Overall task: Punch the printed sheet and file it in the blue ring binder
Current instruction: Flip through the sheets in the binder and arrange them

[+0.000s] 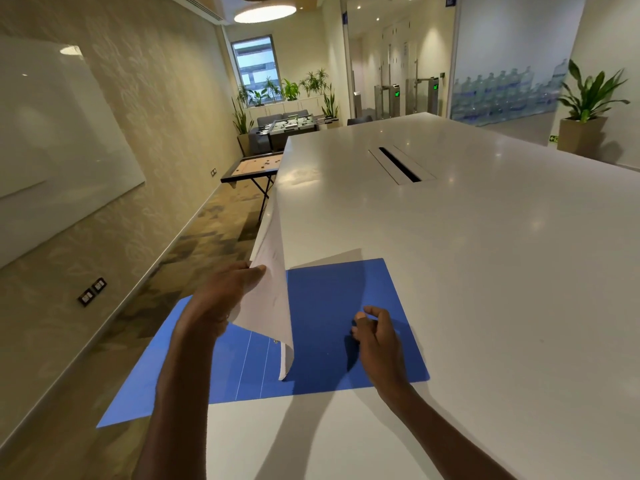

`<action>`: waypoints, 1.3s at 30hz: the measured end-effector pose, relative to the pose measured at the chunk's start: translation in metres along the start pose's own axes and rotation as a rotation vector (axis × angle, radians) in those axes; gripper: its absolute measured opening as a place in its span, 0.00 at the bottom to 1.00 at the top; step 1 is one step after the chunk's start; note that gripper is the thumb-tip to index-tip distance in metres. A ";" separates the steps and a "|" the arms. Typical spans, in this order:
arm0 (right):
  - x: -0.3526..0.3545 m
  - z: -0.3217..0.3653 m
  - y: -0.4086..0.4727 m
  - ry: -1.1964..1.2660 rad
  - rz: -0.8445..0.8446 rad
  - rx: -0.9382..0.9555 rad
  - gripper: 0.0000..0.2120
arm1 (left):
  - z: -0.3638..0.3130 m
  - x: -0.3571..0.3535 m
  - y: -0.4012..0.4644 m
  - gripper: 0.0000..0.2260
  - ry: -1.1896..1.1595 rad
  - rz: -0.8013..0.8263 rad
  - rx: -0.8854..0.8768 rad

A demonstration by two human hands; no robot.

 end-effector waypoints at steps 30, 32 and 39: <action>0.002 0.005 0.000 0.014 0.000 0.003 0.12 | 0.054 -0.119 0.017 0.03 0.029 0.278 0.116; 0.002 0.006 0.000 0.016 -0.014 -0.005 0.13 | 0.052 -0.130 0.016 0.09 0.163 0.273 0.046; 0.016 0.015 -0.005 0.094 -0.092 -0.032 0.10 | 0.051 -0.152 0.001 0.28 0.404 0.279 -0.052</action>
Point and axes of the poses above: each hand's wrist, its own y-axis towards the middle knuckle, its own x-axis out of the back of the hand, z = x × y, the point moved 10 cm from there along y, towards the middle knuckle, and after that the axes turned 6 degrees about x, right-handed, at the moved point
